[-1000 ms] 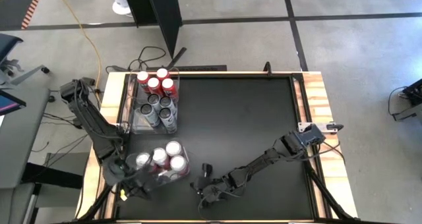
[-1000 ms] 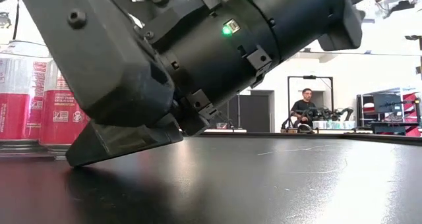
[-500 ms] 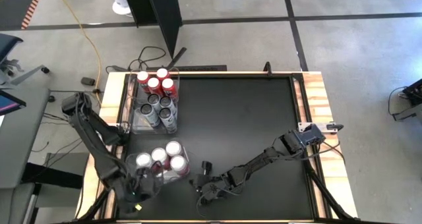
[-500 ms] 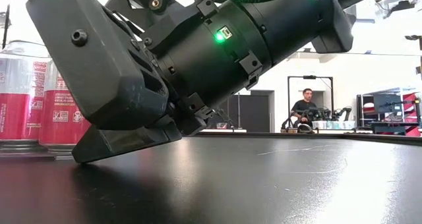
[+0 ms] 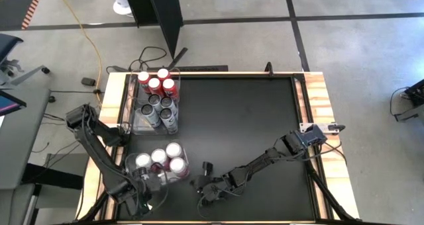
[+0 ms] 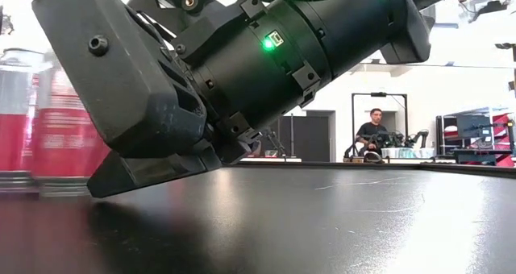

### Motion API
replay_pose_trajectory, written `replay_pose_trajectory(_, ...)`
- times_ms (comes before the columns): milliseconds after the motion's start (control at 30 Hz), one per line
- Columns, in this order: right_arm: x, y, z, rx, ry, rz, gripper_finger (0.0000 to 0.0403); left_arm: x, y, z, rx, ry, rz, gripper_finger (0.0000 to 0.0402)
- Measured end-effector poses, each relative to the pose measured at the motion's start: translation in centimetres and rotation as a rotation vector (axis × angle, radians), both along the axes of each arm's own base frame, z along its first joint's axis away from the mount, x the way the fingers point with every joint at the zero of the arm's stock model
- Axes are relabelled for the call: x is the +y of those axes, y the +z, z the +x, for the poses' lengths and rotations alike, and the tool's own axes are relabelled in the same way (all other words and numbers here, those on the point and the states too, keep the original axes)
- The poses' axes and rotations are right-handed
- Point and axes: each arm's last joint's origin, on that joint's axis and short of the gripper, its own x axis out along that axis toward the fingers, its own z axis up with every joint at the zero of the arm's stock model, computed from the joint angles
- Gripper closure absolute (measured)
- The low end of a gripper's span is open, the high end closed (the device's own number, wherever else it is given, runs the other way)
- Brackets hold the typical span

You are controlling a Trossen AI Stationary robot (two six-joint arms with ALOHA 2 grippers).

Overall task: Sort soda cans
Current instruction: Move the bottom transparent bin to the bottom left of the table

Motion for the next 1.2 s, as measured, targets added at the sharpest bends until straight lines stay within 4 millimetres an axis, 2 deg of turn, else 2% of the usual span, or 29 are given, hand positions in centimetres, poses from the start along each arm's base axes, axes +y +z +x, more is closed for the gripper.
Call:
replay_pose_trajectory(167, 0.0, 0.0, 0.0, -0.002, 0.002, -0.002, 0.0396, 0.8, -0.8, -1.1, 0.161, 0.087, 0.081, 0.0401)
replay_pose_trajectory(333, 0.0, 0.0, 0.0, -0.003, 0.001, -0.001, 0.0396, 1.5, -0.9, -1.6, 0.223, 0.138, 0.139, 0.0401)
replay_pose_trajectory(500, -0.1, 0.1, 0.2, -0.014, 0.002, -0.002, 0.0396, 1.8, -1.2, -1.9, 0.232, 0.139, 0.179, 0.0401)
replay_pose_trajectory(900, 0.5, 1.7, 0.9, -0.174, 0.136, -0.055, 0.0396, 2.5, -0.9, -1.9, 0.198, 0.125, 0.272, 0.0401)
replay_pose_trajectory(1200, -2.0, 2.1, 2.3, -0.214, 0.105, -0.1, 0.0396, 1.6, 1.0, -1.4, 0.131, 0.078, 0.233, 0.0401)
